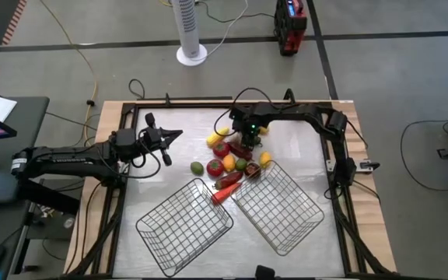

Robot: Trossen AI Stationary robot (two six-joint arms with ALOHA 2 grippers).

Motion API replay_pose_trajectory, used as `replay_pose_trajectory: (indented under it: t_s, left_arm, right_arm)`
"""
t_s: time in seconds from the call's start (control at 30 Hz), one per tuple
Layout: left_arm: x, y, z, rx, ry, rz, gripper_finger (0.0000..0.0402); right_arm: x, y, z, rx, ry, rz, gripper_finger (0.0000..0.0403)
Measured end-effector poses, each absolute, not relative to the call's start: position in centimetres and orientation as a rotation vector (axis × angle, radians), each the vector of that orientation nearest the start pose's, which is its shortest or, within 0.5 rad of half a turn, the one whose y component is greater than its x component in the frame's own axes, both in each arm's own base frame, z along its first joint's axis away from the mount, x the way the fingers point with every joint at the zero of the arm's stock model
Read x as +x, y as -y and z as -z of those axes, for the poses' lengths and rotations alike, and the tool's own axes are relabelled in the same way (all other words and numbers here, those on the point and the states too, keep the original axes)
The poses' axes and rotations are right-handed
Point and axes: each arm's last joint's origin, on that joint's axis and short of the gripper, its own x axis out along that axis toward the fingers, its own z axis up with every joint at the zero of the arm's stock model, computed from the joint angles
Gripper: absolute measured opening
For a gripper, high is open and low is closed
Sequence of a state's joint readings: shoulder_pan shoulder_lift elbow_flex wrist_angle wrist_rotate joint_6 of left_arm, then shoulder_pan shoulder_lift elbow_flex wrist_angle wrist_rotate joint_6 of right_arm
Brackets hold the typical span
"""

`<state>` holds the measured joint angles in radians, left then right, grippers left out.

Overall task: Sort produce into baskets
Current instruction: Put the green chili pepper into the gold wire basket

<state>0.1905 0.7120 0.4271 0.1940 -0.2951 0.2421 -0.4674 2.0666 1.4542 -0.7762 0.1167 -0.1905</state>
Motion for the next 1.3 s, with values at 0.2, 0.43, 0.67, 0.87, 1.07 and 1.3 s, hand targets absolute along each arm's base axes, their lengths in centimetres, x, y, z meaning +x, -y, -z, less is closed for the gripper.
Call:
replay_pose_trajectory:
  t_s: [0.2, 0.43, 0.67, 0.87, 1.07, 1.3]
  left_arm:
    - [16.3, -4.0, -25.6, 0.242, -0.15, -0.472, 0.0]
    - [16.3, -4.0, -25.6, 0.243, -0.153, -0.473, 0.0]
    - [16.3, -4.0, -25.6, 0.243, -0.153, -0.474, 0.0]
    - [16.2, -4.0, -25.6, 0.243, -0.153, -0.477, 0.0]
    - [16.2, -4.0, -25.6, 0.242, -0.155, -0.478, 0.0]
    - [16.2, -4.0, -25.4, 0.215, -0.169, -0.476, 0.0]
  right_arm:
    - [35.2, 18.0, -15.7, 0.076, -1.41, 0.36, 0.0255]
    - [35.2, 17.6, -15.9, 0.074, -1.434, 0.349, 0.0146]
    - [36.5, 16.7, -20.5, 0.057, -1.451, 0.322, 0.0146]
    - [37.6, 14.9, -26.7, -0.001, -1.342, 0.336, 0.0146]
    - [36.0, 11.9, -32.4, -0.006, -1.18, 0.383, 0.0146]
    - [33.1, 6.6, -33.7, 0.064, -1.07, 0.37, 0.0146]
